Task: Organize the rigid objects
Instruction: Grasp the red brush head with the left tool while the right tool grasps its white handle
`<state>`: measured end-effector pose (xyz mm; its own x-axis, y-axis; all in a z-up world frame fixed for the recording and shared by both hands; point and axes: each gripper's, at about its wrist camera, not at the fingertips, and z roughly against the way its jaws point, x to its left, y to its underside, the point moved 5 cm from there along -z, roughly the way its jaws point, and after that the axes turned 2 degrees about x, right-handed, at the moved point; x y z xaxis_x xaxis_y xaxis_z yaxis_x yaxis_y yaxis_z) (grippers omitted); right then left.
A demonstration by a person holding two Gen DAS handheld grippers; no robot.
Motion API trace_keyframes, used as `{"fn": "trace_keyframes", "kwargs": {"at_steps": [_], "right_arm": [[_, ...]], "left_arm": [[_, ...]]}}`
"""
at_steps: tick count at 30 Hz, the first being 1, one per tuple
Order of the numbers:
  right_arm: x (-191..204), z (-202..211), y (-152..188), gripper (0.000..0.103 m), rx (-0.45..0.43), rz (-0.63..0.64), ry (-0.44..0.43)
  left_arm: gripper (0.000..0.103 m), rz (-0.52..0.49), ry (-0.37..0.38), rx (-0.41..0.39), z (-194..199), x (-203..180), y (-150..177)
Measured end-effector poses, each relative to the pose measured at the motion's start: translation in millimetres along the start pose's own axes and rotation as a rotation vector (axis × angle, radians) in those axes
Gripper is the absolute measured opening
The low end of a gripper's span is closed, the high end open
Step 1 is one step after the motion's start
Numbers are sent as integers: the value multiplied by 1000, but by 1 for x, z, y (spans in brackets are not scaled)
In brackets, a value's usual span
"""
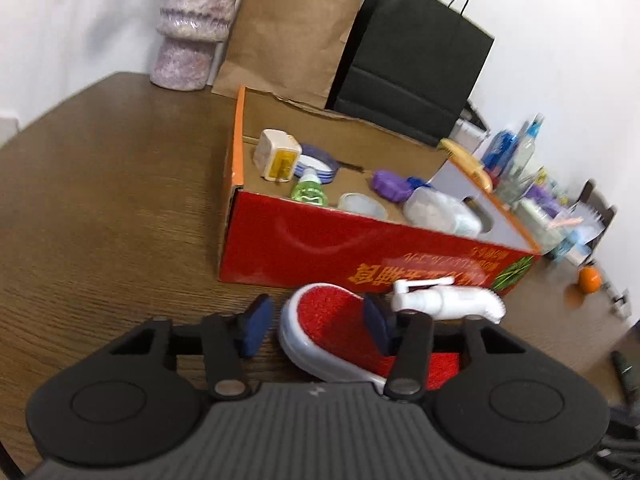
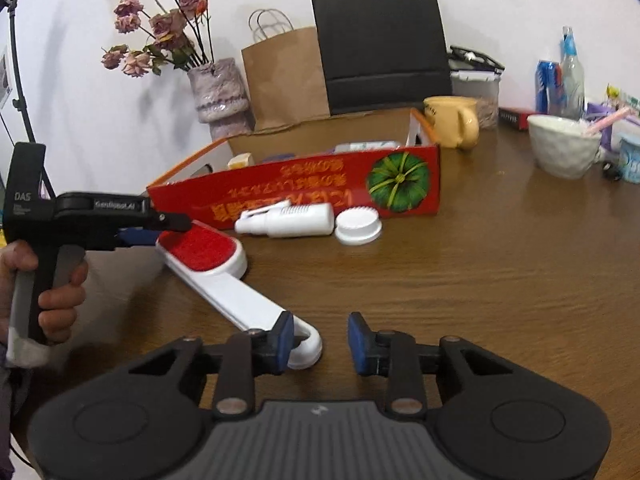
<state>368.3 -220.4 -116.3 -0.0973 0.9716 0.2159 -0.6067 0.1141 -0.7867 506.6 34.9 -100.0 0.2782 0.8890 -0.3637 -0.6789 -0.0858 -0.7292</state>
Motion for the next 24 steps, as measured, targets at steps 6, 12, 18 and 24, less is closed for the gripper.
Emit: {"fn": "trace_keyframes", "kwargs": {"at_steps": [6, 12, 18, 24], "right_arm": [[-6, -5, -11, 11, 10, 48, 43], [-24, -15, -22, 15, -8, 45, 69], [-37, -15, -31, 25, -21, 19, 58], [-41, -26, -33, 25, 24, 14, 33]], "left_arm": [[35, -20, -49, -35, 22, -5, 16], [34, 60, -61, -55, 53, -6, 46], [43, 69, -77, -71, 61, -7, 56], [57, 17, -48, -32, 51, -15, 54]]}}
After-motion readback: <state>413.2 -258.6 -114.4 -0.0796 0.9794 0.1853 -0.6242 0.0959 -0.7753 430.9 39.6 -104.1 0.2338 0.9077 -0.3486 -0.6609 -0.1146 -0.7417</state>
